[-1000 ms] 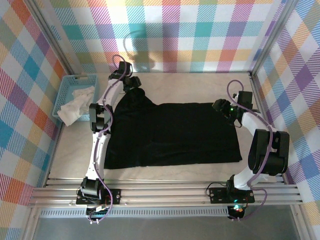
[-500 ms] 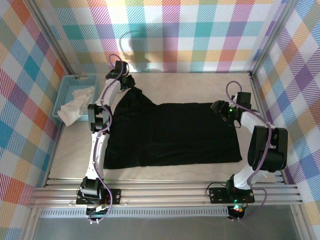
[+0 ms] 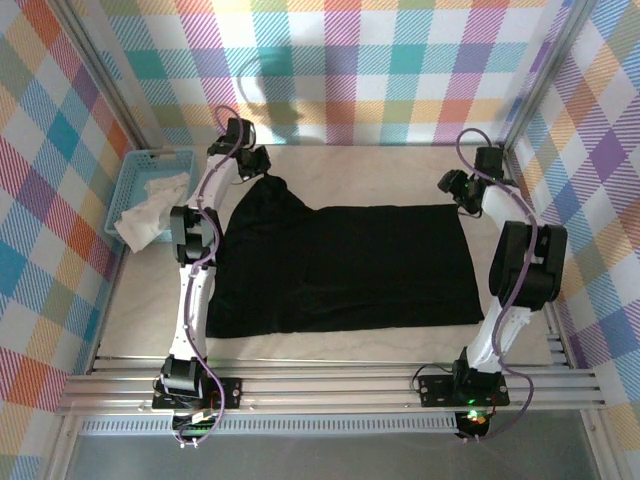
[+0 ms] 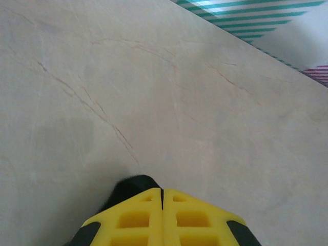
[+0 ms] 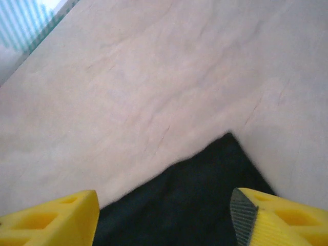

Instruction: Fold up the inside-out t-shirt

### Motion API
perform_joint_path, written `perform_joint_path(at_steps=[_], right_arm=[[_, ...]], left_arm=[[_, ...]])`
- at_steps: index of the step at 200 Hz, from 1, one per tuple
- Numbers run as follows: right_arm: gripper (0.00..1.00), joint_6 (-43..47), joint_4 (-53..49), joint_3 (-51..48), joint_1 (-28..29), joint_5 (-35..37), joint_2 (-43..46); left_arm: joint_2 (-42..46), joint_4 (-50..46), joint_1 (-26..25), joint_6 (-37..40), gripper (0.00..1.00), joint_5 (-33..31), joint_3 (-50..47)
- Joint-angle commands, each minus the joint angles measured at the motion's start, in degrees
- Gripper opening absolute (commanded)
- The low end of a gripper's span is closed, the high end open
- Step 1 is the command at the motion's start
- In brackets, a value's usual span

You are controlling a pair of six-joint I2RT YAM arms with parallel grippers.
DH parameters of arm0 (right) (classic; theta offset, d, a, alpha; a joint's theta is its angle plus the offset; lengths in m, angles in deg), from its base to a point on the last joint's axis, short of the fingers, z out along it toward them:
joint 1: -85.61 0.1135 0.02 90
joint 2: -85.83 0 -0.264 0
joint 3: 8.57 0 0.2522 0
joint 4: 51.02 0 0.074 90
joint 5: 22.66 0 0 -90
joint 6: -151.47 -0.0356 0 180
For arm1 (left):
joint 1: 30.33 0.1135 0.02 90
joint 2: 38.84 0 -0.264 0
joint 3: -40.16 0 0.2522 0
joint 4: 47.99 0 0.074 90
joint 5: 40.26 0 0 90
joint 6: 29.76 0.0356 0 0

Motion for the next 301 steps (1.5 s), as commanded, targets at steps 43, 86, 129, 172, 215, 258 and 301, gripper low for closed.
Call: perform_joint_path(at_steps=[43, 86, 129, 172, 215, 258, 301], right_arm=[[0.59, -1.3, -15.3, 14.6, 0.3, 7.4, -12.9], [0.51, -0.8, -18.8, 19.5, 0.3, 5.4, -18.3], [0.3, -0.3, -19.4, 21.3, 0.4, 4.5, -19.5], [0.12, 1.0, -19.1, 21.7, 0.4, 5.2, -19.4], [0.07, 5.0, -14.7, 16.8, 0.3, 3.6, -13.3], [0.07, 12.7, -10.3, 6.7, 0.0, 3.5, -2.8], [0.06, 15.9, -8.0, -4.4, -0.4, 4.1, 6.8]], left_arm=[[9.2, 2.8, 0.0, -2.1, 0.0, 5.1, -3.5], [10.9, 3.4, -0.6, -2.2, 0.0, 6.5, -5.0], [12.9, 4.3, -0.7, -2.2, 0.0, 7.3, -7.5], [17.1, 5.2, -0.7, -1.8, 0.0, 7.7, -12.4], [27.8, 5.4, -0.7, -1.9, 0.0, 7.8, -22.1], [45.4, 8.7, 0.7, -4.5, 0.0, 5.5, -41.2], [61.5, 8.7, 2.0, -8.4, 0.0, 4.2, -56.8]])
